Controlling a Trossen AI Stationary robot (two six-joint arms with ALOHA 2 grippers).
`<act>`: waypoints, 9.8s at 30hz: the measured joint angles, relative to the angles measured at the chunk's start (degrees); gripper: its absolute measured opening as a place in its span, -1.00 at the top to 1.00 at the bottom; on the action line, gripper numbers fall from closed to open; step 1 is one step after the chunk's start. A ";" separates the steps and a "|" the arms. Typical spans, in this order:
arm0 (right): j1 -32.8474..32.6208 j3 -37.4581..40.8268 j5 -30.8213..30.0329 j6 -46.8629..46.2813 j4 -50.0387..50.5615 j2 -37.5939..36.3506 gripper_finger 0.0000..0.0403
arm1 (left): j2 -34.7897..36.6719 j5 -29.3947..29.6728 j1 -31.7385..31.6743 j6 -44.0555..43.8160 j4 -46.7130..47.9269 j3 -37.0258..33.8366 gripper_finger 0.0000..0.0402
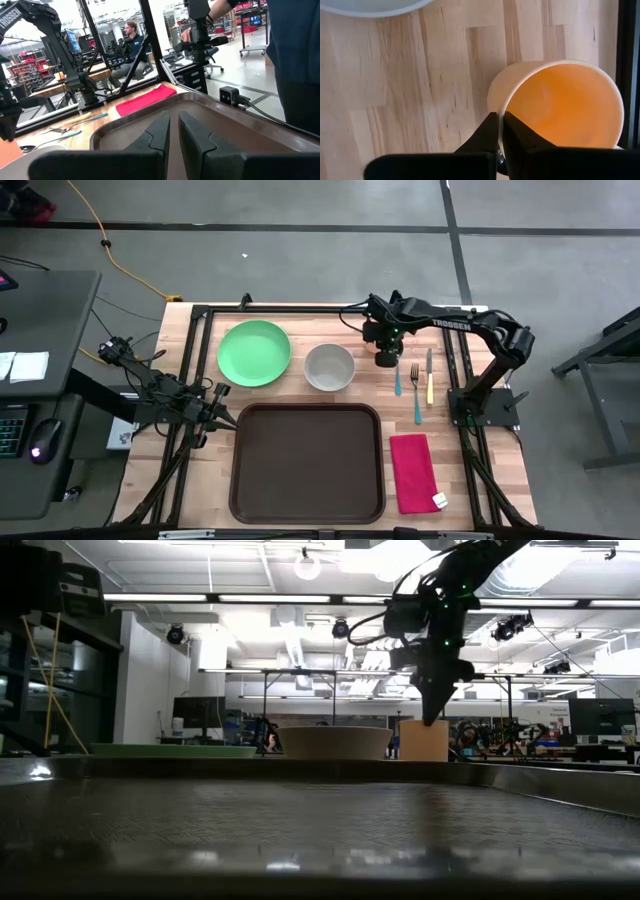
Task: Set up tray
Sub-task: Put the light orange mug on the top left of the brown tray
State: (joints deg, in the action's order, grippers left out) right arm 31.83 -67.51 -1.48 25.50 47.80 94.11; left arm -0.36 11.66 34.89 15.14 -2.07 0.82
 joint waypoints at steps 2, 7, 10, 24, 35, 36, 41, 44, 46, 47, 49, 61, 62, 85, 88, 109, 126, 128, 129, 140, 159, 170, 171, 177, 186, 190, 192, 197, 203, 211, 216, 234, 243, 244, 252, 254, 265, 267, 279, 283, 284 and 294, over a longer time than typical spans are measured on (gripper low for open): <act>-0.34 0.00 -0.76 0.00 0.58 0.02 1.00 | 0.00 0.00 0.00 0.00 0.01 0.01 0.64; -1.65 0.00 -2.26 -0.03 1.37 0.02 1.00 | -0.01 0.00 0.00 0.00 0.02 0.02 0.64; -2.36 0.00 -2.27 -0.18 1.37 0.02 1.00 | 0.00 0.00 0.00 -0.01 0.02 0.02 0.64; -2.75 -9.38 -3.16 0.02 7.09 0.04 1.00 | 0.00 0.00 0.00 0.00 0.02 0.02 0.64; -5.25 -14.92 -6.90 -0.27 14.49 0.04 1.00 | -0.02 0.00 0.00 0.00 0.02 0.00 0.64; -5.64 -15.17 -6.97 -0.62 14.75 0.04 1.00 | -0.01 0.00 0.00 0.00 0.02 0.02 0.64; -7.89 -16.04 -6.99 -2.87 15.57 0.04 1.00 | -0.02 0.00 0.00 0.00 0.02 0.02 0.64; -9.22 -16.59 -7.05 -3.72 16.08 0.04 1.00 | 0.00 0.00 0.00 0.70 0.02 0.02 0.64; -9.92 -17.05 -7.08 -4.29 16.87 0.04 1.00 | -0.01 0.01 0.00 2.10 0.02 0.01 0.64; -10.23 -17.24 -7.14 -4.53 17.01 0.04 1.00 | 0.00 0.12 0.00 2.45 0.02 0.01 0.64; -10.84 -17.76 -7.65 -5.05 17.74 0.04 1.00 | -0.01 0.87 0.00 2.58 -0.04 0.02 0.64; -14.66 -21.31 -9.48 -7.28 21.11 0.02 1.00 | 0.00 4.61 0.00 7.52 -2.65 0.87 0.64; -15.12 -21.67 -9.58 -7.30 21.43 0.02 1.00 | -0.02 4.61 0.00 7.48 -2.42 0.87 0.64; -26.24 -27.77 -11.23 -15.38 25.72 -0.02 1.00 | -0.01 4.23 0.00 5.04 0.85 1.09 0.64; -27.68 -28.79 -11.46 -17.79 25.64 -0.02 1.00 | -0.02 4.21 0.00 3.78 1.79 1.09 0.64; -35.46 -30.86 -11.66 -29.22 21.53 -0.02 1.00 | 0.00 -0.61 0.01 2.54 -0.45 1.14 0.64; -38.37 -30.86 -8.82 -31.96 17.16 -0.02 1.00 | 0.00 -0.59 0.01 2.36 -1.37 1.14 0.64; -38.37 -30.86 -8.44 -32.09 15.48 -0.02 1.00 | 0.00 -0.58 0.02 2.36 -1.36 1.15 0.64; -38.37 -30.86 -8.32 -32.09 14.89 -0.02 1.00 | 0.00 -0.57 0.02 2.36 -1.36 1.16 0.64; -38.65 -30.84 -6.49 -32.12 7.77 -0.02 1.00 | 0.00 -0.57 0.01 2.36 -1.28 1.14 0.64; -41.98 -35.90 -4.02 -31.08 -0.84 4.78 1.00 | 0.00 -0.52 0.00 2.36 -1.19 1.15 0.64; -44.17 -62.85 1.44 -21.68 11.36 23.01 1.00 | 0.00 -0.48 0.00 2.36 -1.25 1.16 0.64; -44.19 -64.41 1.49 -21.33 12.14 23.93 1.00 | -0.01 -0.50 0.01 2.36 -1.25 1.16 0.64; -44.17 -66.88 1.92 -20.68 12.29 25.97 1.00 | -0.01 -0.50 0.01 2.36 -1.29 1.16 0.64; -44.14 -66.64 3.38 -21.32 11.16 26.01 1.00 | 0.00 -0.47 0.00 2.60 -1.27 1.16 0.64; -44.03 -66.64 5.56 -18.78 11.01 26.01 1.00 | -0.01 1.15 0.00 2.13 -1.28 1.16 0.64; -43.80 -66.64 6.44 -17.71 11.01 26.01 1.00 | 0.00 2.43 0.00 0.95 -1.29 1.16 0.64; -43.01 -66.64 9.37 -15.84 11.03 26.01 1.00 | -0.01 5.68 0.00 -2.84 -1.66 1.16 0.64; -43.09 -66.62 11.24 -8.50 11.05 26.01 1.00 | 0.00 8.10 0.00 -5.14 -1.75 1.16 0.64; -43.48 -66.62 13.66 1.10 10.76 25.94 1.00 | -0.02 9.72 0.00 -4.51 -1.73 1.16 0.64; -43.57 -66.62 12.04 1.68 10.55 25.94 1.00 | -0.01 11.29 0.00 -3.68 -1.68 1.16 0.64; -43.44 -66.62 7.22 -4.46 12.96 25.94 1.00 | -0.02 11.56 0.00 -5.18 -1.64 1.16 0.64; -43.63 -66.62 7.11 -7.42 15.22 25.94 1.00 | 0.00 11.54 0.00 -6.71 -0.96 1.16 0.64; -43.83 -66.62 7.28 -7.77 15.37 25.94 1.00 | -0.02 11.45 0.00 -6.69 -0.81 1.16 0.64; -47.24 -66.60 6.50 -9.01 17.75 25.94 1.00 | -0.02 11.39 0.00 -6.69 -0.76 1.16 0.64; -48.19 -66.60 5.68 -9.03 18.17 25.94 1.00 | -0.02 11.39 0.00 -6.69 -0.53 1.16 0.64; -52.59 -66.60 5.40 -15.08 18.90 25.94 1.00 | -0.02 11.28 0.00 -6.99 0.98 1.16 0.64; -53.51 -66.60 4.65 -15.90 18.90 25.94 1.00 | -0.02 11.27 0.00 -7.00 0.98 1.16 0.64; -58.46 -66.60 0.89 -22.88 18.86 25.94 1.00 | -0.02 9.83 0.00 -8.33 1.00 1.16 0.64; -60.31 -66.60 0.36 -25.18 18.99 25.94 1.00 | -0.02 9.79 0.00 -8.65 1.00 1.16 0.64; -60.75 -66.60 -0.01 -25.67 19.23 25.94 1.00 | -0.02 9.77 0.00 -9.01 1.00 1.16 0.64; -64.29 -66.59 -2.47 -32.62 20.12 25.94 1.00 | -0.02 9.77 0.00 -9.66 1.06 1.16 0.64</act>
State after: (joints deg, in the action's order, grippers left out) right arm -32.46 -134.09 -3.95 -7.12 67.91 120.05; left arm -0.38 21.43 34.89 5.48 -1.00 1.98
